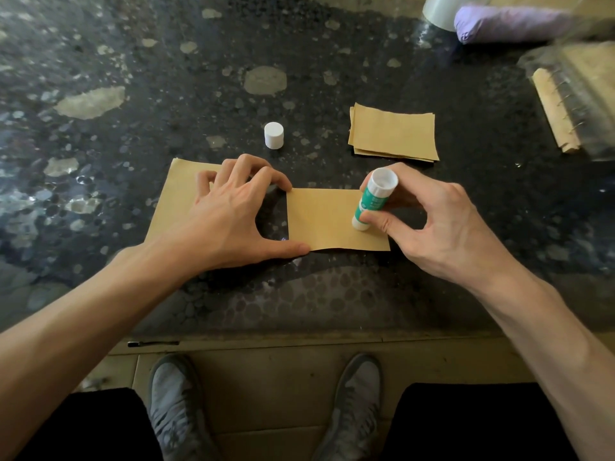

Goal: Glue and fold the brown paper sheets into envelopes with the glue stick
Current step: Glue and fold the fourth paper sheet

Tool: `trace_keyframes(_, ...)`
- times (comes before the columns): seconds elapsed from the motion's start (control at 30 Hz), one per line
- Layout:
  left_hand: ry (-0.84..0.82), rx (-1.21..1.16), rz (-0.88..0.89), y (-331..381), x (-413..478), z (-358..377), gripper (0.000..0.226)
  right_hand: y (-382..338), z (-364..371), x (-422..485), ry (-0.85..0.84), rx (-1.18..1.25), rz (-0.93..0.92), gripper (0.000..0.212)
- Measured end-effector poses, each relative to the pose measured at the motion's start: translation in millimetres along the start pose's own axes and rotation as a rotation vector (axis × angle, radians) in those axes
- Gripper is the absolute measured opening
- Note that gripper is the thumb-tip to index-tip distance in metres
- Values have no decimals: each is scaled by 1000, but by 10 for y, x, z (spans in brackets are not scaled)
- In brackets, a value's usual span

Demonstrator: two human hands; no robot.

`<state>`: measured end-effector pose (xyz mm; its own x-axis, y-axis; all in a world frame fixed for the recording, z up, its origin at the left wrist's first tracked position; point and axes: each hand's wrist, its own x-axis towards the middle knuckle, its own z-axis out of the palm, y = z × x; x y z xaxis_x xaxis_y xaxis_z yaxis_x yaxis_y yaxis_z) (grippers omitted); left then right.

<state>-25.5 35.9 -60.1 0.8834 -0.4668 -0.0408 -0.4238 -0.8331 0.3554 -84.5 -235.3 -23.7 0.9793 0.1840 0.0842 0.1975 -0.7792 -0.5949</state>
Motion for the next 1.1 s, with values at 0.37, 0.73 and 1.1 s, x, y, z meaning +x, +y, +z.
trace_keyframes(0.37,2,-5,2,1,-2,1,97,146,5,-14,173,24,81,31)
trace_keyframes(0.73,50,-17,34,-3,-48,-10,90,-1,107,92,227,326,2,33)
trace_keyframes(1.1,53,-16,40,-16,-31,7,87,-132,361,230,142,150,14,40)
